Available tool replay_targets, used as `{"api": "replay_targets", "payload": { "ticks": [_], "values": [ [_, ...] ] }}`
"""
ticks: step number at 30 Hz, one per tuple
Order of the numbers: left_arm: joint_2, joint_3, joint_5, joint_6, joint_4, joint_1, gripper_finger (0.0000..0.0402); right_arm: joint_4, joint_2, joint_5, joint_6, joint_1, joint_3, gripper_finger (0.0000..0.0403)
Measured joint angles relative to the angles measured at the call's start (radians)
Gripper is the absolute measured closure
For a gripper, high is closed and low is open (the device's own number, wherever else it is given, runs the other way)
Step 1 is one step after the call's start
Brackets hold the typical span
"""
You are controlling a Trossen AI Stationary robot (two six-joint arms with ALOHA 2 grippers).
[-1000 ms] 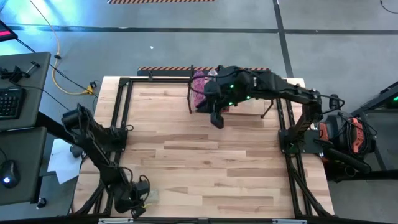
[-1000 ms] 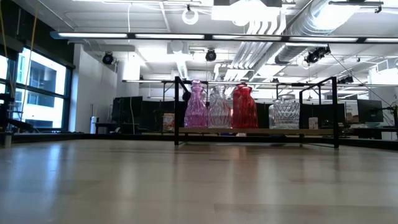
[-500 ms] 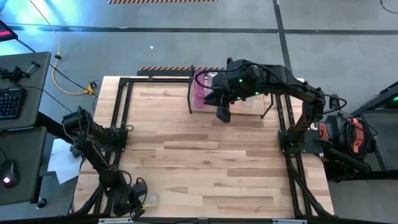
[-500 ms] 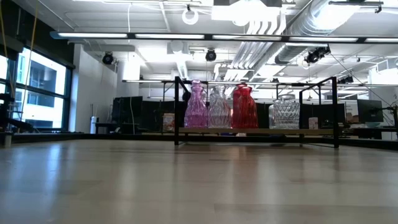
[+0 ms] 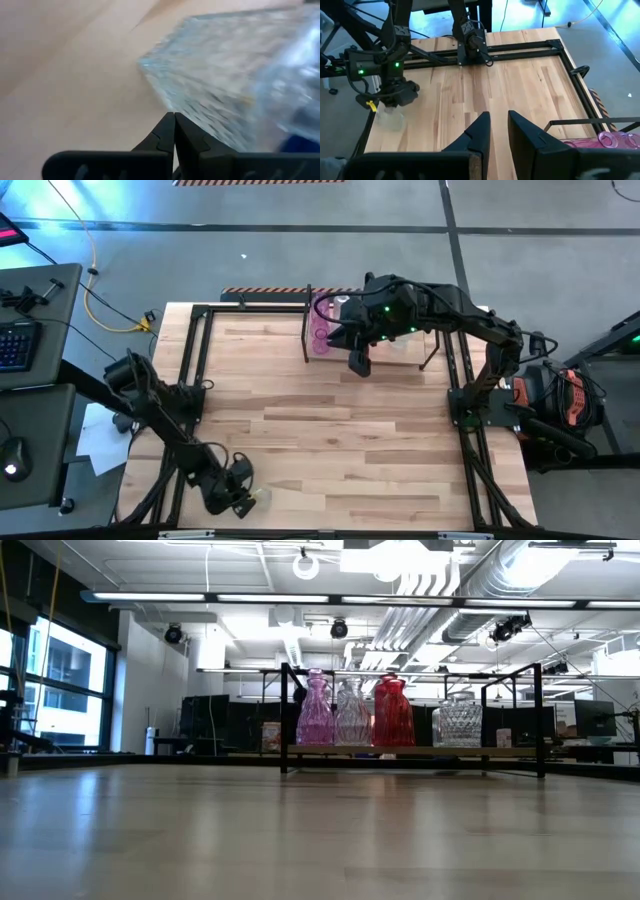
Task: Sort vases onto shelf
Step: Align the transparent vase with the other transparent vase on the shelf
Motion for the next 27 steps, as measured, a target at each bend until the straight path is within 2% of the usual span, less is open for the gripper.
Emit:
{"api": "replay_targets", "payload": {
  "ticks": [10, 19, 23, 27],
  "values": [
    [0.003, 0.0, 0.02, 0.191, 0.171, 0.211, 0.0401, -0.042, -0.014, -0.006, -0.029, -0.004, -0.002, 0.0354],
    [0.07, 0.0, 0.106, 0.386, 0.263, 0.422, 0.0401, -0.093, -0.101, -0.006, -0.012, -0.02, -0.001, 0.0354],
    [0.107, 0.004, 0.159, 0.425, 0.308, 0.472, 0.0401, -0.184, -0.136, -0.025, 0.001, -0.019, -0.001, 0.0354],
    [0.079, 0.004, 0.129, 0.474, 0.278, 0.476, 0.0401, -0.255, -0.135, -0.076, -0.012, 0.019, -0.002, 0.0354]
  ]
}}
